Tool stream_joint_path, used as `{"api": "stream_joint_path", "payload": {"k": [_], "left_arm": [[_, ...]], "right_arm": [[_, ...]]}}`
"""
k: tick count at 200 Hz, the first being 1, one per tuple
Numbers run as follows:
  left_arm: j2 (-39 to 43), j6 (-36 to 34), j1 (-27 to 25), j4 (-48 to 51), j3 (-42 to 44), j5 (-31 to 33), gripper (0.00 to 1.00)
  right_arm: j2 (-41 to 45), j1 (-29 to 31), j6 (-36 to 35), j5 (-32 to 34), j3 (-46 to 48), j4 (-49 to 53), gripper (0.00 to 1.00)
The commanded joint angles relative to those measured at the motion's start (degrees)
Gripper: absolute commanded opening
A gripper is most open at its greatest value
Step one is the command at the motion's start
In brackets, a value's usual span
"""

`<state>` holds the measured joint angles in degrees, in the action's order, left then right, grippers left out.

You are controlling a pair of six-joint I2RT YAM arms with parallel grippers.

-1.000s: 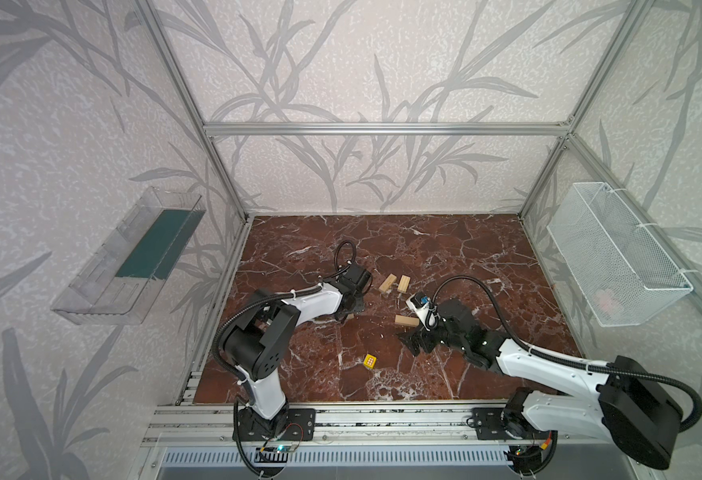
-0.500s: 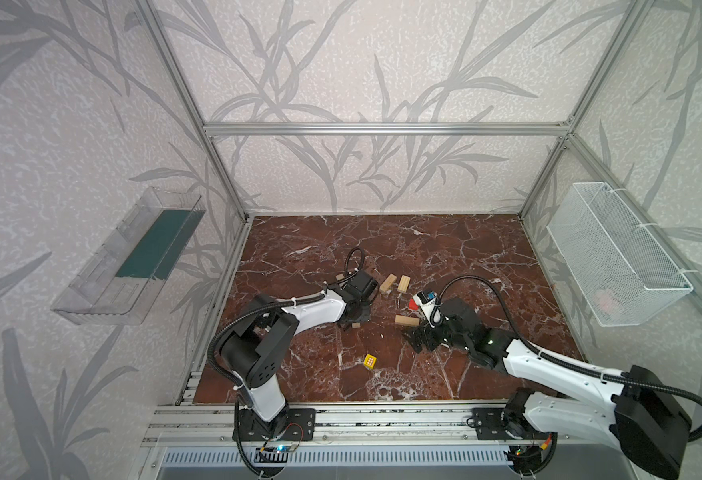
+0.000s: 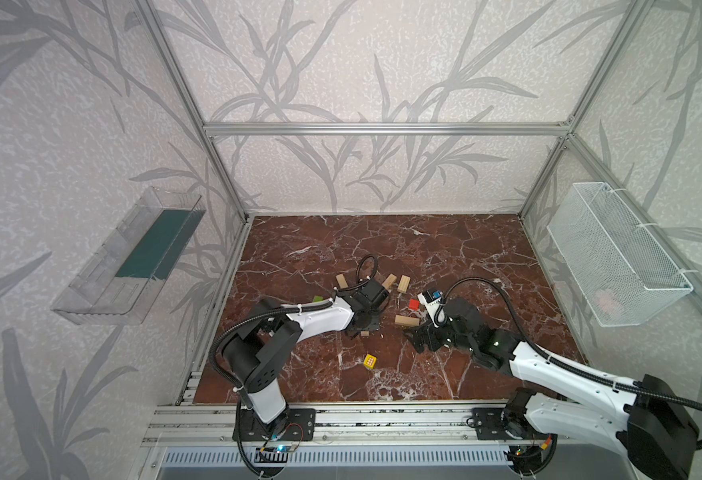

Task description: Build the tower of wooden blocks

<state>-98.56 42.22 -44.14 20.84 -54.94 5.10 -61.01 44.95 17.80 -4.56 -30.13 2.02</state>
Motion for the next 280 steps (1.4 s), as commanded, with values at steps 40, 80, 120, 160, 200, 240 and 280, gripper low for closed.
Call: {"api": "stream_joint_path", "payload": {"k": [40, 80, 120, 160, 200, 240, 280], "left_arm": [[-2.66, 2.26, -2.35, 2.82, -2.66, 1.30, 0.21], [-3.18, 1.17, -2.70, 3.07, -3.12, 1.17, 0.22], [-3.60, 0.63, -3.48, 3.55, -3.33, 1.71, 0.25], [-3.96, 1.82, -3.76, 4.39, -3.50, 3.16, 0.31], [-4.66, 2.17, -3.76, 4.59, -4.21, 2.96, 0.34], [-4.96, 3.20, -3.76, 4.46, -4.13, 2.83, 0.34], [-5.24, 4.44, -3.76, 5.25, -4.56, 3.73, 0.32]], "right_arm": [[2.65, 0.28, 0.40, 0.42, -0.25, 1.79, 0.99], [3.46, 0.23, 0.35, 1.35, -0.36, 2.61, 0.99], [3.29, 0.21, 0.39, 1.04, -0.23, 2.40, 0.99], [3.07, 0.22, 0.65, 1.79, -0.49, 2.55, 0.99], [2.10, 0.23, 1.00, 2.85, -1.30, 3.46, 0.99], [0.90, 0.23, 1.97, 3.23, -1.87, 4.03, 0.99], [1.07, 0.23, 2.38, 4.55, -1.79, 4.04, 0.99]]}}
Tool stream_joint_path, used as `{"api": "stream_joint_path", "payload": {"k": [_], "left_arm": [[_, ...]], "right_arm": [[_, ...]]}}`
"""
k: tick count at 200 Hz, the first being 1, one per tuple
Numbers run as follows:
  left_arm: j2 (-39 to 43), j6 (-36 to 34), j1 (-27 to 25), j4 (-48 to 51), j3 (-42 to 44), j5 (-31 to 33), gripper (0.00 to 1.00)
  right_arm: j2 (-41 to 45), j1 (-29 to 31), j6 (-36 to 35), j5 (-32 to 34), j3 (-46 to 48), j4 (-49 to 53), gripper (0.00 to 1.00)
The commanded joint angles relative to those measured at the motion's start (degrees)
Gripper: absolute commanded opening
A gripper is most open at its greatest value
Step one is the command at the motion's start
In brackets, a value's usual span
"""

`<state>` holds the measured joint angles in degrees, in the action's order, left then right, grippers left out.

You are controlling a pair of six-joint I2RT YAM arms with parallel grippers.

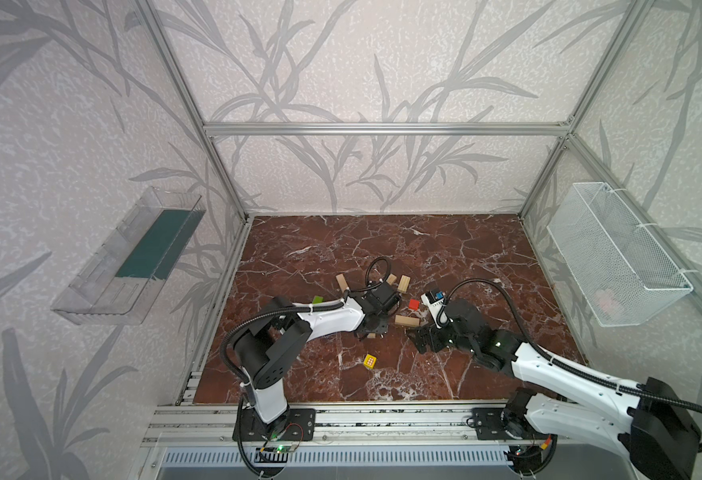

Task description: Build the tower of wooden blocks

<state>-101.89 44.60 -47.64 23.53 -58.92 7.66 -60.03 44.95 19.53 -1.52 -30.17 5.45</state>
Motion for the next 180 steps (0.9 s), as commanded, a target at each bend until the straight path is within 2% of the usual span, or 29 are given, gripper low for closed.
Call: {"api": "stream_joint_path", "payload": {"k": [1, 95, 146, 180], "left_arm": [[-1.91, 2.06, -0.26, 2.57, -0.59, 1.15, 0.32], [-1.91, 3.04, -0.27, 2.69, -0.85, 1.27, 0.29], [0.87, 1.31, -0.32, 3.22, -1.64, 0.86, 0.45], [6.00, 0.84, -0.30, 3.48, 0.27, 1.18, 0.49]], "right_arm": [[0.13, 0.23, 0.67, 1.52, -1.74, 0.57, 0.99], [-0.09, 0.23, -0.79, 0.38, -3.30, 3.69, 0.99], [-0.50, 0.23, -1.42, 0.08, -5.59, 8.21, 0.99], [-4.04, 0.23, -2.04, 1.45, -9.37, 14.01, 0.99]]}}
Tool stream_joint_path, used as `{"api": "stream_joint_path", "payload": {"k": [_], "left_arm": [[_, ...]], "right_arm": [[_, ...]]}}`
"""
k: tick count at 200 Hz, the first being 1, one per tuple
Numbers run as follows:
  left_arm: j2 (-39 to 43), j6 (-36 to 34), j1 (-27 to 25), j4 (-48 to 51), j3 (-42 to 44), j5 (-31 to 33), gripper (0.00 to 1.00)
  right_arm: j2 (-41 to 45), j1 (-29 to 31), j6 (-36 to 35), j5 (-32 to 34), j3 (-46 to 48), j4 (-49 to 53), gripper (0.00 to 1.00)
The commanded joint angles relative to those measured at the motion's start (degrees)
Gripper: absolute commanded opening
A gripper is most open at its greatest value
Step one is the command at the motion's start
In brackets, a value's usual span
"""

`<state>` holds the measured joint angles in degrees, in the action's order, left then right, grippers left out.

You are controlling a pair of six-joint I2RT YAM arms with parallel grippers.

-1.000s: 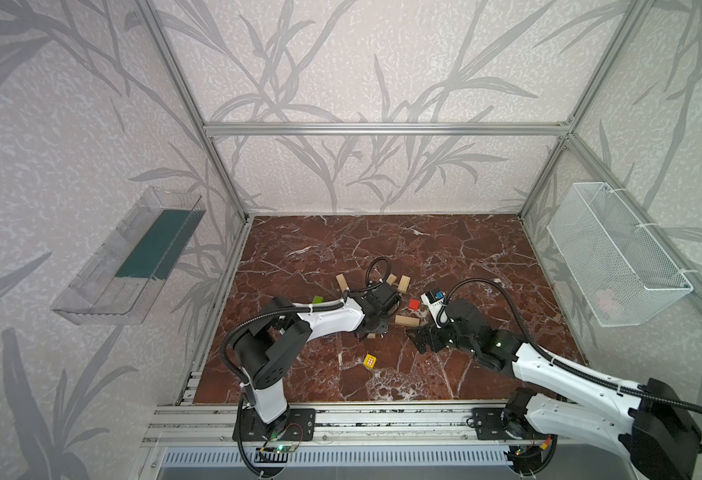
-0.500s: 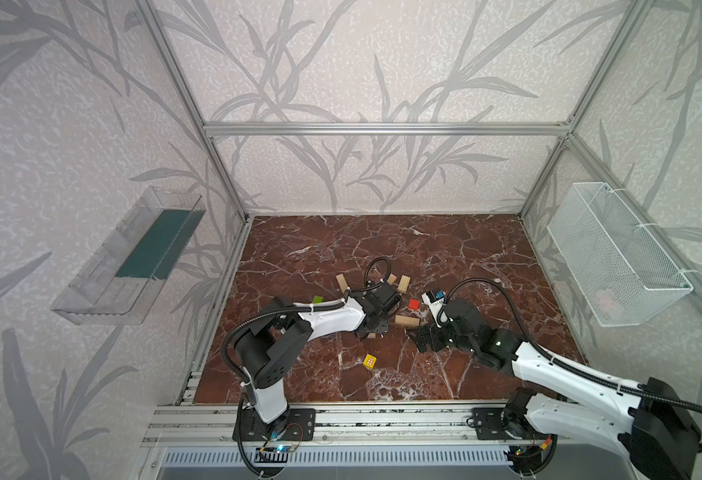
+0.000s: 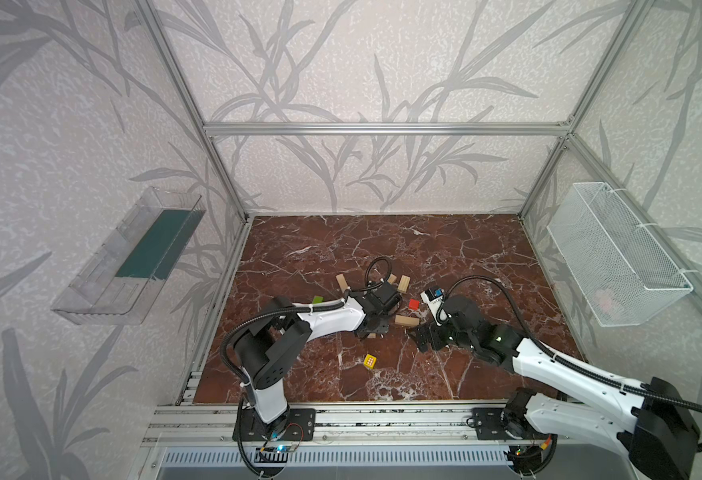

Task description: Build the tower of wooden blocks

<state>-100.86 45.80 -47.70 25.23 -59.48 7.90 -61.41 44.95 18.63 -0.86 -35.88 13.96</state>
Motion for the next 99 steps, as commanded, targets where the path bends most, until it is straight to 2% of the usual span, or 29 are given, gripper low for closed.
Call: {"api": "stream_joint_path", "payload": {"k": [1, 67, 99], "left_arm": [[5.15, -0.36, -0.26, 1.72, 0.94, 0.92, 0.49], [15.89, -3.41, -0.20, -0.10, 7.17, -2.04, 0.50], [19.58, -2.92, -0.20, -0.63, 9.43, -2.19, 0.50]], "right_arm": [[-2.75, 0.23, -1.19, 0.74, -3.76, 5.62, 0.99], [-15.97, -0.04, -2.42, 0.64, -12.27, 9.88, 1.00], [-23.10, -0.30, -4.91, 1.30, -17.33, 11.76, 0.92]]}}
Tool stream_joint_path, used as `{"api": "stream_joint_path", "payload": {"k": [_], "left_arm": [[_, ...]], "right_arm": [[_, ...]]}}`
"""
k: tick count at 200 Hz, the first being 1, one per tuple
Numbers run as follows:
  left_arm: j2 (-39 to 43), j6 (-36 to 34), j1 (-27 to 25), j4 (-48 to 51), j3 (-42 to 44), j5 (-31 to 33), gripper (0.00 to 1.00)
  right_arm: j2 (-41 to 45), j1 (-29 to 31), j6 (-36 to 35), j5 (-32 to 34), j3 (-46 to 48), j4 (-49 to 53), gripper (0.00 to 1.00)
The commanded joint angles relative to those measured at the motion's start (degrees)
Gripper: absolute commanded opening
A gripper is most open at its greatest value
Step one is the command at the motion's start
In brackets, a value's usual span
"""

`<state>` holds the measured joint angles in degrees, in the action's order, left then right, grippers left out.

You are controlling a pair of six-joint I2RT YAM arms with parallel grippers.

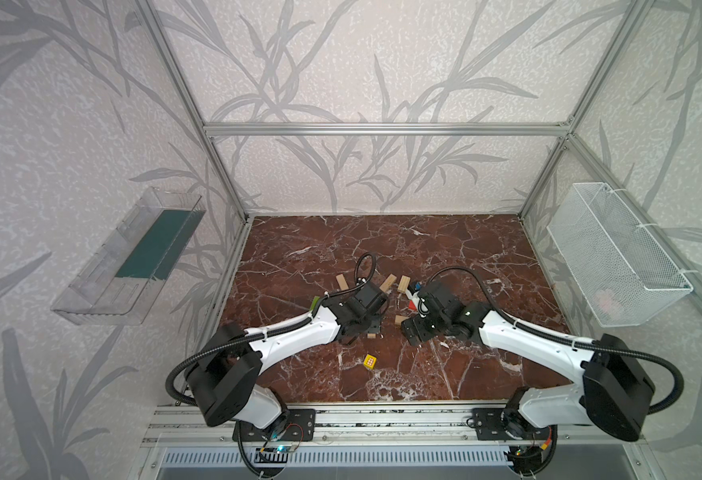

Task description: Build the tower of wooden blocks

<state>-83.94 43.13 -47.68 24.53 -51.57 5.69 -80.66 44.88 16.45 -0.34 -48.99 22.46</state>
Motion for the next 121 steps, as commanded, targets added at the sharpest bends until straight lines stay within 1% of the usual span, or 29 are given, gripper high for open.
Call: {"api": "stream_joint_path", "payload": {"k": [1, 44, 60, 80, 101, 121], "left_arm": [[2.74, -0.25, -0.22, 0.03, 1.58, 0.02, 0.50], [6.86, 1.23, -0.13, -1.39, 5.10, 1.78, 0.50], [8.33, 1.43, -0.04, -1.88, 6.15, 2.17, 0.50], [9.87, 1.69, 0.21, -1.80, 6.96, 3.34, 0.50], [10.76, 2.31, 0.35, -1.84, 7.55, 3.36, 0.50], [11.64, 3.07, 0.47, -2.64, 8.43, 3.19, 0.50]], "right_arm": [[-4.08, -0.28, -2.82, 0.91, -4.42, 3.32, 0.92], [-12.83, -0.76, -9.40, 1.87, -11.38, 9.26, 0.82], [-14.74, -0.85, -10.64, 2.42, -12.35, 9.19, 0.78], [-16.76, -1.17, -11.91, 3.84, -14.76, 10.74, 0.75], [-20.25, -1.47, -13.09, 3.56, -17.29, 12.32, 0.70], [-21.83, -1.47, -13.83, 4.34, -18.11, 12.52, 0.67]]}}
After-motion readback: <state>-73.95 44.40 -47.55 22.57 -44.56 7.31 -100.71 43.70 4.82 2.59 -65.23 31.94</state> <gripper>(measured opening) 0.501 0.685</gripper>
